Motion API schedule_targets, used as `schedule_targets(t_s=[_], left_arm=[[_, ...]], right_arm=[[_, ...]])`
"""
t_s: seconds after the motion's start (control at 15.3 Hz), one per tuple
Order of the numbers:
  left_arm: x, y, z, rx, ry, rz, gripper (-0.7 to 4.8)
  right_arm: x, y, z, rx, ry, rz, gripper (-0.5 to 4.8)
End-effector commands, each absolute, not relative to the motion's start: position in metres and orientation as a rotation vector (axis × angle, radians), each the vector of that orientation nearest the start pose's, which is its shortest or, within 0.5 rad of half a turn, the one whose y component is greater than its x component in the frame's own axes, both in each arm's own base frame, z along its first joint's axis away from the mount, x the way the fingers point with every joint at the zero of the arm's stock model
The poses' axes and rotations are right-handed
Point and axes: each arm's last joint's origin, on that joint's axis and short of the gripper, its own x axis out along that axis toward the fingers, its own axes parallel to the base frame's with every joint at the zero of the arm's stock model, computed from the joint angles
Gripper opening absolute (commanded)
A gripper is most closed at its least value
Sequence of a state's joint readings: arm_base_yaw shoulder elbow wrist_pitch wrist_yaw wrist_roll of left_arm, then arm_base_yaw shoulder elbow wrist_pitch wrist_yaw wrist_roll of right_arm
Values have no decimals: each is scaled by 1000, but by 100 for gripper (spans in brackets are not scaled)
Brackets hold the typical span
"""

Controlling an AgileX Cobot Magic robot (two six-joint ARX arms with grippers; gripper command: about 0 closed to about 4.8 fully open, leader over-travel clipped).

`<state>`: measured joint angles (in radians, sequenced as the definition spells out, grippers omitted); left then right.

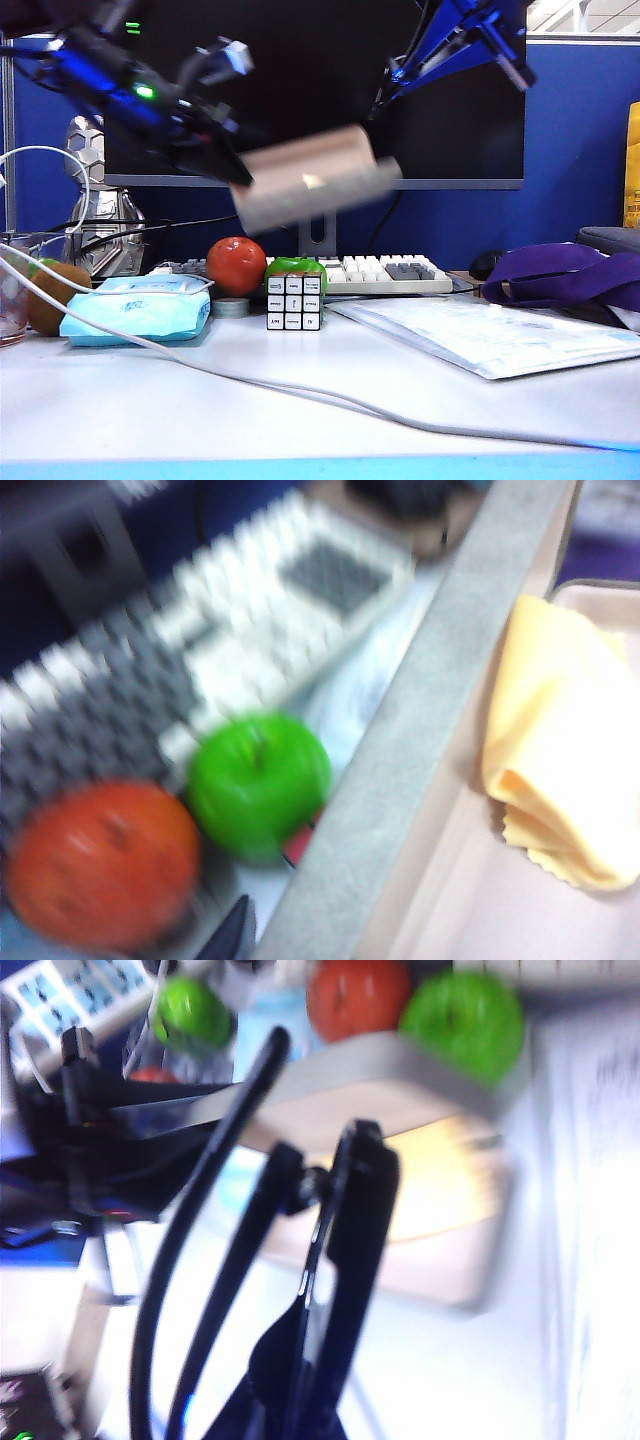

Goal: Pick up the glasses, fold the temples of the glasses, place the glasses into the glasses case, and finally close the glasses case.

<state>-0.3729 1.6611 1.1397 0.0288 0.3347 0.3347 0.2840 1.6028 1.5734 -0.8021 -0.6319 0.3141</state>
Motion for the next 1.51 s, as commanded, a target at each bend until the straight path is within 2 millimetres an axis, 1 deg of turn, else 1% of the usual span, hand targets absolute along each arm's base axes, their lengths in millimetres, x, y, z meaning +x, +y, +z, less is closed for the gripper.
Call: schedule_targets(t_s=[0.07,0.26,0.39,0.52,0.72,0.85,0.92,1.05,1.11,1.24,1.31,1.37,1.51], left_arm=[[323,-177,253,337,428,-732,-6],[306,-203,250,317,480,-672,-6],[298,-212,246,315,500,-627,-6],[295,-213,240,280,529,-610,-6],[292,-211,230,273,565,-606,-6],[288,-208,219,283,596,-605,-6],[284,-206,209,290,616,-604,-6],[279,-201,195,306,633,-586,-6],[277,-199,189,350,625,-599,-6],[275,-199,185,434,606,-636,-6],[275,-199,186,458,591,-664,-6],[275,-201,187,486,560,-720,-6],[276,-201,188,517,535,-741,-6]], right_arm=[[309,109,353,487,1075,700,-5],[303,107,348,487,1157,668,-5],[298,104,344,419,1198,632,-5],[293,100,339,317,1241,575,-5],[290,98,337,260,1267,551,-5],[290,97,336,242,1268,530,-5],[290,98,334,246,1269,533,-5],[291,98,327,235,1277,538,-5],[291,98,320,179,1261,577,-5],[293,101,310,77,1213,658,-5],[293,102,308,30,1193,691,-5],[294,105,309,-57,1142,749,-5],[294,112,310,-176,1063,832,-5]])
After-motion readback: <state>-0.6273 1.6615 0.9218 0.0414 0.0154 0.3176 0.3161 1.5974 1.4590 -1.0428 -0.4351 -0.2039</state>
